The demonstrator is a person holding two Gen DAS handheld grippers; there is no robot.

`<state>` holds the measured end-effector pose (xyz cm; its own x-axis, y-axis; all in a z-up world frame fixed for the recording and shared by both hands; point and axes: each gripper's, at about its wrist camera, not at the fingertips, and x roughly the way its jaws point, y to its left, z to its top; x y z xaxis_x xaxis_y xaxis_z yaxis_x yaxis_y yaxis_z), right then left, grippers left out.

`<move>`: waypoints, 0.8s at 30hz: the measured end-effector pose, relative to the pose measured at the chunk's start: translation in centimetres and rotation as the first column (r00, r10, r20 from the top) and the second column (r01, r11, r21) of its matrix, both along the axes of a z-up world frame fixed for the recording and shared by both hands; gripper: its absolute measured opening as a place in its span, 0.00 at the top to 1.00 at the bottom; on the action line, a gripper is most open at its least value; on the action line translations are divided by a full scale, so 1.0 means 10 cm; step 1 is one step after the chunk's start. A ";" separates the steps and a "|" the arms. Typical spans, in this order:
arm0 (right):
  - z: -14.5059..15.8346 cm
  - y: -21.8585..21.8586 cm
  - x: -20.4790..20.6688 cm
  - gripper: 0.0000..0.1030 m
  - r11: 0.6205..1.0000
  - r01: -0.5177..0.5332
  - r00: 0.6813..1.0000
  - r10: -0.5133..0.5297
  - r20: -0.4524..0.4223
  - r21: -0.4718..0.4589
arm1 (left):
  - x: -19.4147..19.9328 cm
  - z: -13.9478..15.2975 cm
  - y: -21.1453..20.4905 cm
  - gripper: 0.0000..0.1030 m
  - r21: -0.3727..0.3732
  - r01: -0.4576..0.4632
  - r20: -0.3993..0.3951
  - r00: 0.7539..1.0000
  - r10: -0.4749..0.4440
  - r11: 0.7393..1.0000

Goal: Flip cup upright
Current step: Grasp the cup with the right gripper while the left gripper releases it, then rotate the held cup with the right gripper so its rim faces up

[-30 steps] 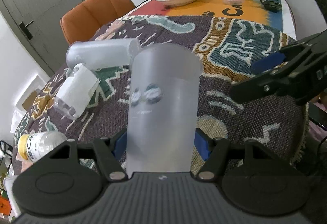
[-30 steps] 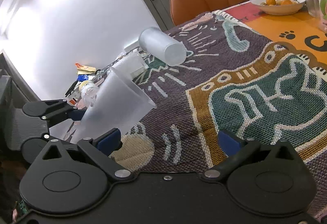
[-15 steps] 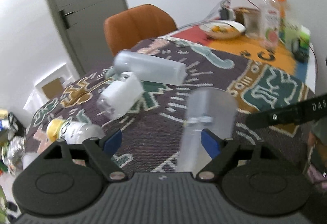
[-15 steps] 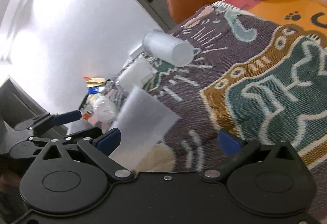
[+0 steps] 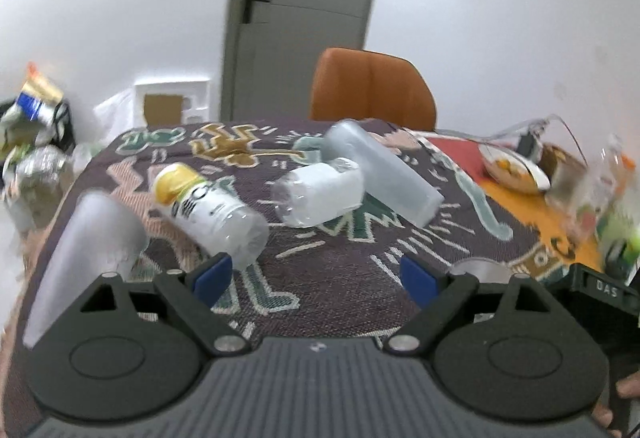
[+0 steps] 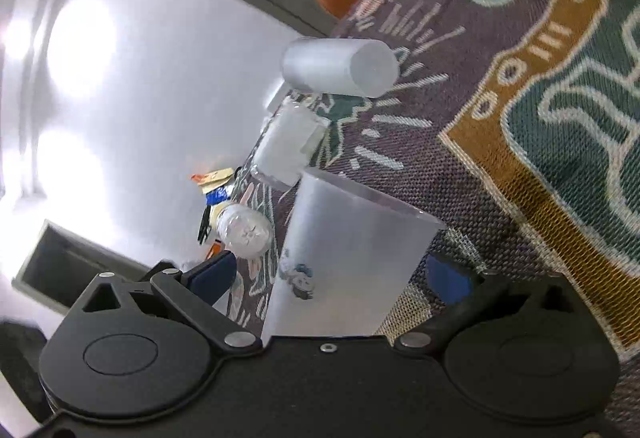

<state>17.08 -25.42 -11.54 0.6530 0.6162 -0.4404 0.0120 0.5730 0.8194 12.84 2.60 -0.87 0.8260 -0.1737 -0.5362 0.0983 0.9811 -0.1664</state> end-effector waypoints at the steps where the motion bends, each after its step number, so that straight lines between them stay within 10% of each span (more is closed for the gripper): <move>1: -0.01 0.00 0.03 0.00 1.000 0.012 1.000 -0.012 -0.016 0.007 | -0.01 -0.02 0.03 0.13 -0.012 -0.009 -0.003 1.000 0.009 1.000; 16: -0.02 0.06 0.23 0.00 0.990 0.137 0.984 -0.138 -0.112 -0.017 | -0.13 -0.34 0.35 0.13 -0.113 -0.098 -0.044 0.995 0.093 0.989; 24: -0.04 0.06 0.21 0.22 0.981 0.182 0.979 -0.188 -0.083 -0.068 | -0.17 -0.41 0.47 0.13 -0.136 -0.134 -0.057 0.990 0.127 0.982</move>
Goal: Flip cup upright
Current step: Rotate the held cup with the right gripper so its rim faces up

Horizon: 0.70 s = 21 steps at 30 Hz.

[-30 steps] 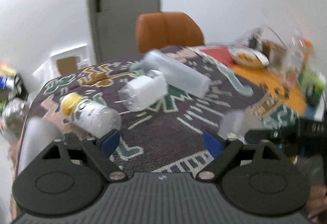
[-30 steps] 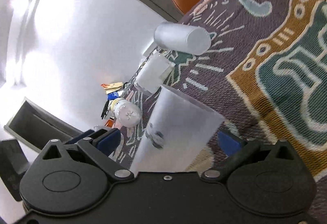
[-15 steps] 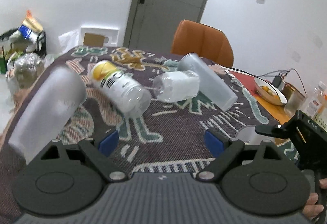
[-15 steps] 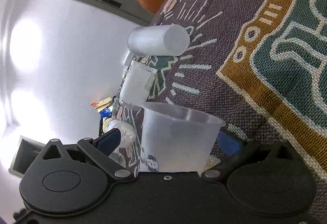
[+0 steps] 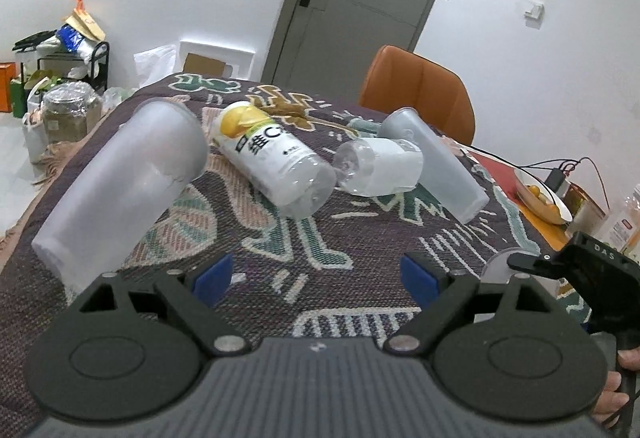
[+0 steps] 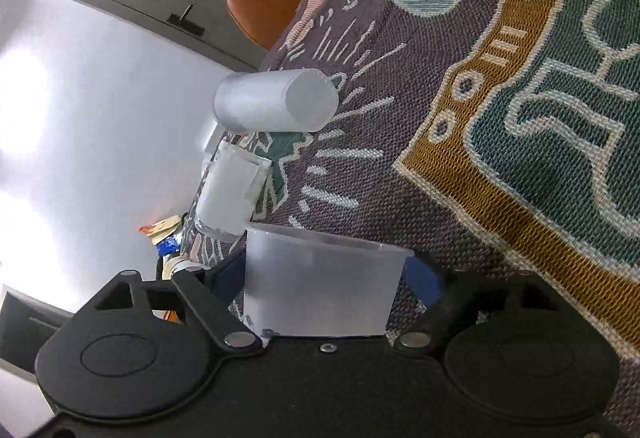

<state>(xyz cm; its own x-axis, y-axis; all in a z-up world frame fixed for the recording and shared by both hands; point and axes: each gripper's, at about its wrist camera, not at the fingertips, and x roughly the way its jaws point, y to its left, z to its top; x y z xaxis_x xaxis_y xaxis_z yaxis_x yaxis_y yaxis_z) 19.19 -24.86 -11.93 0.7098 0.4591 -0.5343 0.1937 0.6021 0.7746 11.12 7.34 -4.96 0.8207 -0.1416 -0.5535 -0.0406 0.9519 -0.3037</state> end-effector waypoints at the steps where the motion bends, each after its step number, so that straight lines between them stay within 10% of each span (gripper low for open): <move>1: 0.00 -0.01 0.00 0.23 1.000 -0.003 1.000 0.003 0.000 -0.001 | -0.01 -0.01 0.01 0.13 -0.002 -0.003 -0.001 1.000 0.003 1.000; 14: 0.38 0.00 -0.18 0.28 0.997 -0.030 0.989 0.040 0.144 -0.073 | -0.16 0.13 0.04 0.13 -0.010 -0.025 0.044 0.999 0.025 1.000; 21: 0.70 0.19 -0.34 0.28 0.965 -0.027 0.945 0.110 0.307 -0.261 | -0.27 0.16 0.09 0.13 -0.013 -0.037 0.066 0.997 0.038 0.999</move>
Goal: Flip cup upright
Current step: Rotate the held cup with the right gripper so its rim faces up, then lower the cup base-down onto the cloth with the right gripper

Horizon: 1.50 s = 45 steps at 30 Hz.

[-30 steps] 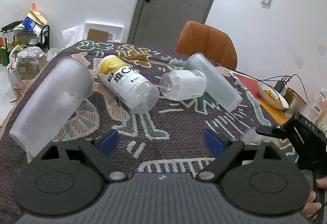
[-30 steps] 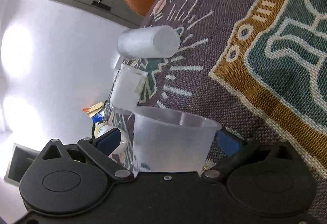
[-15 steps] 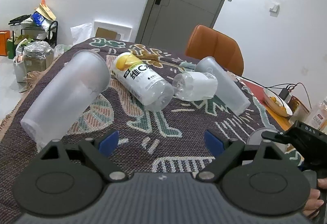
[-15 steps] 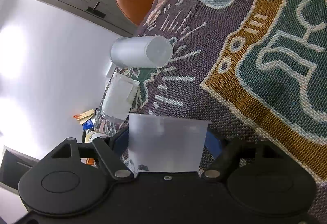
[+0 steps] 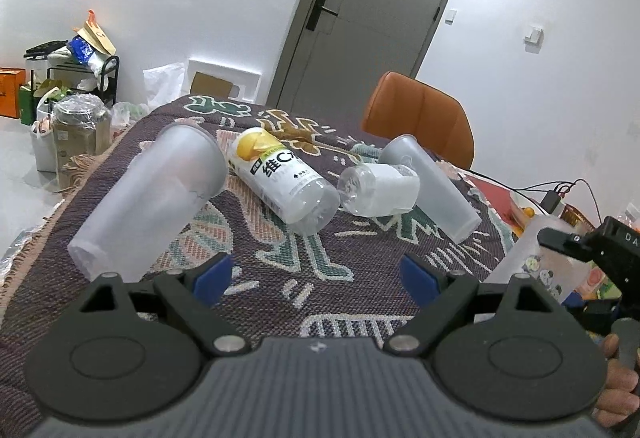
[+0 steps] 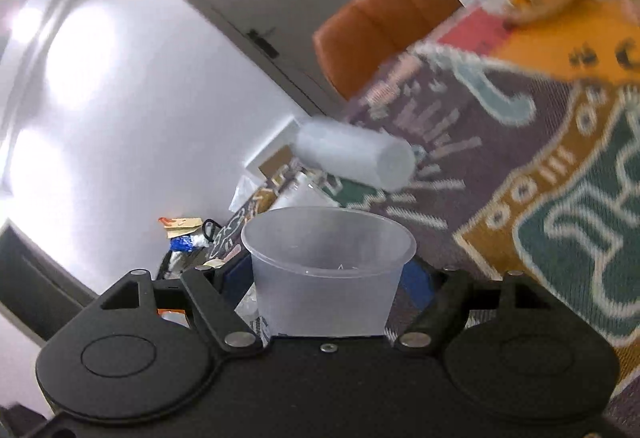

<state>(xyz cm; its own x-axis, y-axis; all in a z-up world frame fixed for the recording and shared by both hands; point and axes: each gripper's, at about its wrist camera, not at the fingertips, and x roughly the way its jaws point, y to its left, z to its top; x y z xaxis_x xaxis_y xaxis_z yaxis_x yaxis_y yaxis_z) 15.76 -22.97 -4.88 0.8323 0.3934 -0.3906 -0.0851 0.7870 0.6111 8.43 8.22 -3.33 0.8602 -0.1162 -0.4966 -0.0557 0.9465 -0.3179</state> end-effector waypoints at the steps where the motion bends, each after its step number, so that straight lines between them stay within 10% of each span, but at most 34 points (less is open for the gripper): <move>1: 0.05 0.06 -0.03 0.28 0.998 -0.008 0.999 0.011 0.046 -0.061 | -0.02 0.00 0.01 0.13 -0.001 -0.004 0.002 1.000 0.004 1.000; 8: 0.29 0.51 -0.22 0.28 0.920 0.016 0.956 0.101 0.276 -0.392 | -0.10 -0.02 0.15 0.13 -0.014 -0.038 0.012 0.999 0.038 0.999; 16: 0.15 0.84 -0.18 0.27 0.835 -0.020 0.942 0.201 0.270 -0.550 | -0.14 -0.11 0.27 0.13 -0.005 -0.076 -0.010 0.997 0.076 0.997; 24: 0.17 0.88 -0.32 0.20 0.833 -0.099 0.946 0.248 0.207 -0.544 | -0.16 -0.12 0.23 0.13 0.005 -0.072 -0.021 0.997 0.073 0.997; 28: 0.18 0.79 -0.37 0.00 0.854 -0.146 0.944 0.271 0.186 -0.499 | -0.16 -0.08 0.16 0.13 0.026 -0.070 -0.026 0.997 0.071 0.997; 45: 0.23 0.33 -0.58 0.00 0.835 -0.205 0.934 0.322 0.153 -0.510 | -0.26 0.20 -0.37 0.00 0.118 0.007 0.003 1.000 -0.008 0.993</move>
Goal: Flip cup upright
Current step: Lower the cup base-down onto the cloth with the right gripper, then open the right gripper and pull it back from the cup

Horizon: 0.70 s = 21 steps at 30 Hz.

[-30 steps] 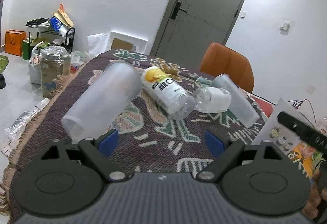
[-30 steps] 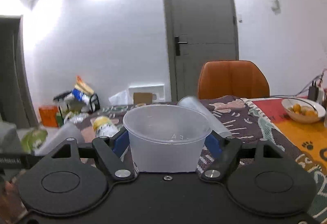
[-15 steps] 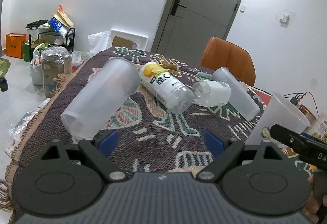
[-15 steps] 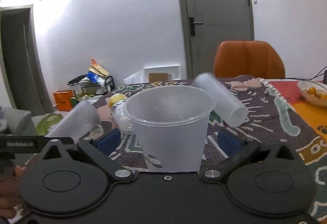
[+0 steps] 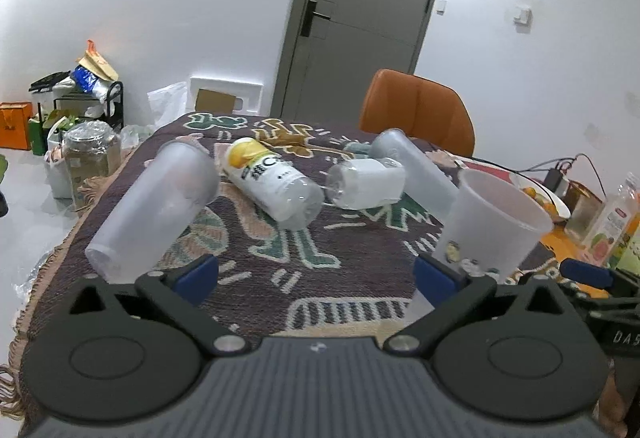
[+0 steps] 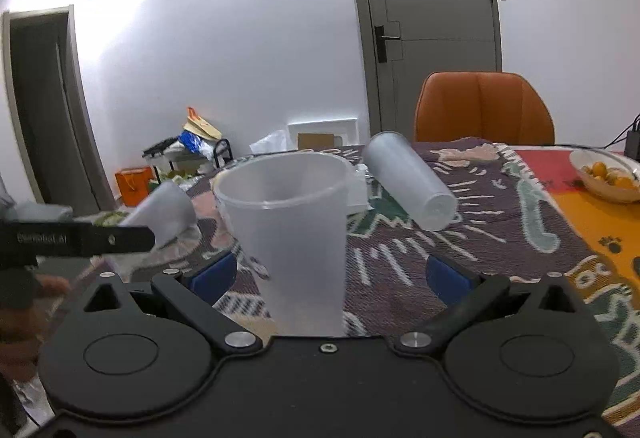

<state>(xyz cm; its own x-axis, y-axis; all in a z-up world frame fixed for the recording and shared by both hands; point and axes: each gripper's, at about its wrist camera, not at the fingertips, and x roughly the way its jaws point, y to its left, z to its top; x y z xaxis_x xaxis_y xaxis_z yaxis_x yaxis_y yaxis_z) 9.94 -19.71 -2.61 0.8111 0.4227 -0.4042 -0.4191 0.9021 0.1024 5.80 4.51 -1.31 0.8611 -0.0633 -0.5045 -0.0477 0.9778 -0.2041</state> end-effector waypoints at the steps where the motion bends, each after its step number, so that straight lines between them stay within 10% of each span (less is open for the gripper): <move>1: 0.00 -0.01 -0.01 0.00 1.000 -0.008 1.000 0.008 -0.001 -0.001 | -0.01 0.02 -0.04 0.00 0.008 0.003 -0.002 1.000 -0.003 1.000; 21: 0.06 -0.52 -0.35 0.00 0.999 -0.023 0.999 0.022 0.023 0.038 | -0.30 0.12 -0.57 0.00 0.129 0.074 -0.022 0.997 -0.072 0.989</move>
